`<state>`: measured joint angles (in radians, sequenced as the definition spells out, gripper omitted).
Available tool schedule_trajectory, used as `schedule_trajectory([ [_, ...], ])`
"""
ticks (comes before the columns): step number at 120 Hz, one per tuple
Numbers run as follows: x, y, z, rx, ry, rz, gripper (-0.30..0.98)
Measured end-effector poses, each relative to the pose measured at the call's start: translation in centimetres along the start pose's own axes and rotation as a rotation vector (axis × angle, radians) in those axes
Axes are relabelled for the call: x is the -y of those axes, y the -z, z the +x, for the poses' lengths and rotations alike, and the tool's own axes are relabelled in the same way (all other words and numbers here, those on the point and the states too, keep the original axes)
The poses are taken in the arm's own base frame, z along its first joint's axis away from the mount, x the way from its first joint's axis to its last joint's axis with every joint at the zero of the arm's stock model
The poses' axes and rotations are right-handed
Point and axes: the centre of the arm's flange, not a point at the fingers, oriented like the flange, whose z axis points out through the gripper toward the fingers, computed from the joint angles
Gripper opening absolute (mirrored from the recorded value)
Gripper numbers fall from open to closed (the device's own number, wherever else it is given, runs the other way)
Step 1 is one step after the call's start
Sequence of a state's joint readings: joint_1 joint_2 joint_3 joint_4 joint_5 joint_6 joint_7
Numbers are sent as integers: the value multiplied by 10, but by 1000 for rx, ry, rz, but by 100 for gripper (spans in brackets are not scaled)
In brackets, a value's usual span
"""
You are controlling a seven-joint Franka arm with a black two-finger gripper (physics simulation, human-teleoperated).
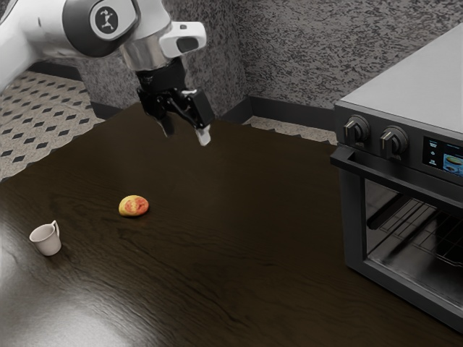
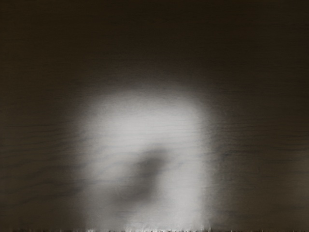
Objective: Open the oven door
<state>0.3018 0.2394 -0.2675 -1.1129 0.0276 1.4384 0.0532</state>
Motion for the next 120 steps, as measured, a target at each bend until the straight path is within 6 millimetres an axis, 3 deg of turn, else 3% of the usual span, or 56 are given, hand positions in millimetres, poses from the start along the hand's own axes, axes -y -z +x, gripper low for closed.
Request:
schedule_trajectory([
  [12,4,4,-4,21,-21,-2,69],
  [14,3,21,-11,-6,-27,3,69],
  [17,-9,75,-33,-101,-71,11,69],
  [19,-35,112,-55,-166,-146,1,69],
  [21,-71,133,-72,-202,-243,-12,69],
  [27,-195,161,-120,-252,-572,-38,69],
  [32,-298,166,-169,-271,-856,-30,69],
  [37,-390,163,-233,-275,-1148,-46,68],
  [41,-440,155,-278,-273,-1341,-62,68],
  [45,-466,148,-302,-276,-1467,-64,68],
  [48,-472,143,-305,-280,-1522,-59,68],
  [52,-469,137,-295,-286,-1556,-45,68],
  [79,-393,108,-165,-335,-1637,0,68],
  [83,-408,97,-157,-343,-1715,-25,69],
  [89,-458,81,-171,-348,-1863,-36,69],
  [95,-480,72,-175,-359,-1941,-14,68],
  [104,-485,66,-161,-382,-1988,16,68],
  [120,-471,52,-124,-385,-2008,71,68],
])
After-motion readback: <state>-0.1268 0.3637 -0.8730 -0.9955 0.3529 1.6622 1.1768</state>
